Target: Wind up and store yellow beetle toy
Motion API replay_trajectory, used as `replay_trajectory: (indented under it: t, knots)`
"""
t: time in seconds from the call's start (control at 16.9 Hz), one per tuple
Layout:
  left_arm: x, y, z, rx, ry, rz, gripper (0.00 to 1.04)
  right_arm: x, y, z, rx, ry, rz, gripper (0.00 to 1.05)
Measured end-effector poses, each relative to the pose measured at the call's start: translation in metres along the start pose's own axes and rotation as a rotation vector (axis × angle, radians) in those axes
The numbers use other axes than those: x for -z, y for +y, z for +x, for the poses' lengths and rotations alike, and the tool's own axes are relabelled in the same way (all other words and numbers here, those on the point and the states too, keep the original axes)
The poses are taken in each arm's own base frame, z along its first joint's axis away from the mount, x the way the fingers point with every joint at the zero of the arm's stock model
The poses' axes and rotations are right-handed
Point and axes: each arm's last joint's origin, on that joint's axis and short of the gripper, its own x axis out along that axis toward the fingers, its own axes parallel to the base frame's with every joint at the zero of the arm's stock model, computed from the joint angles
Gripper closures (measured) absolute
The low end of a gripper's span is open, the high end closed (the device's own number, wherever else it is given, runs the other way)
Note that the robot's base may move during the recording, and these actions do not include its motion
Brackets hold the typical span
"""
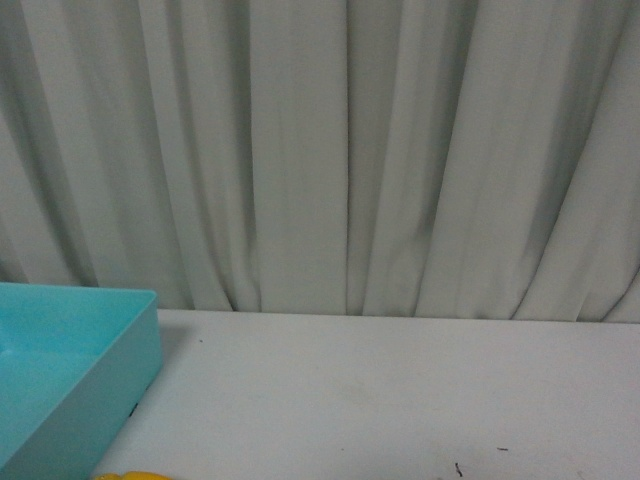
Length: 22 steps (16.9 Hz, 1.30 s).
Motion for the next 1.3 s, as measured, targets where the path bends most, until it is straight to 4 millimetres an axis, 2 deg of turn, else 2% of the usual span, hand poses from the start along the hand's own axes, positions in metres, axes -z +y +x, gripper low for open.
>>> replay_trajectory:
  t: [0.18, 0.41, 0.47, 0.53, 0.59, 0.65, 0.77, 0.89, 0.95, 1.01, 1.07, 1.18, 1.3]
  knots:
    - [0.000, 0.000, 0.000, 0.000, 0.000, 0.000, 0.07, 0.000, 0.000, 0.000, 0.000, 0.000, 0.000, 0.71]
    - [0.000, 0.000, 0.000, 0.000, 0.000, 0.000, 0.07, 0.000, 0.000, 0.000, 0.000, 0.000, 0.000, 0.25]
    - [0.000, 0.000, 0.000, 0.000, 0.000, 0.000, 0.07, 0.000, 0.000, 0.000, 0.000, 0.000, 0.000, 0.10]
    - [0.001, 0.000, -0.001, -0.037, 0.083, -0.033, 0.07, 0.000, 0.000, 0.000, 0.000, 0.000, 0.000, 0.04]
    - [-0.004, -0.003, 0.004, -0.132, 0.262, -0.129, 0.07, 0.000, 0.000, 0.000, 0.001, 0.000, 0.000, 0.07]
    - [-0.025, -0.005, 0.020, -0.209, 0.259, -0.234, 0.07, 0.000, 0.000, 0.000, -0.002, -0.001, 0.000, 0.07]
    - [-0.061, -0.005, 0.050, -0.223, 0.158, -0.303, 0.07, 0.000, 0.000, 0.000, 0.000, 0.002, 0.000, 0.07]
    - [-0.077, -0.007, 0.080, -0.196, 0.144, -0.292, 0.07, 0.000, 0.000, 0.000, 0.002, 0.000, 0.000, 0.07]
    - [-0.077, -0.009, 0.109, -0.171, 0.197, -0.268, 0.07, 0.000, 0.000, 0.000, 0.000, 0.000, 0.000, 0.07]
    - [-0.068, -0.012, 0.148, -0.173, 0.292, -0.204, 0.07, 0.000, 0.000, 0.000, 0.000, 0.000, 0.000, 0.07]
    - [-0.065, -0.016, 0.168, -0.138, 0.331, -0.157, 0.07, 0.000, 0.000, 0.000, 0.001, 0.000, 0.000, 0.07]
    - [-0.070, -0.038, 0.202, 0.036, 0.364, -0.038, 0.07, 0.000, 0.000, 0.000, 0.000, 0.000, 0.000, 0.07]
    - [-0.062, -0.065, 0.218, 0.255, 0.431, 0.137, 0.07, 0.000, 0.000, 0.000, 0.001, 0.000, 0.000, 0.07]
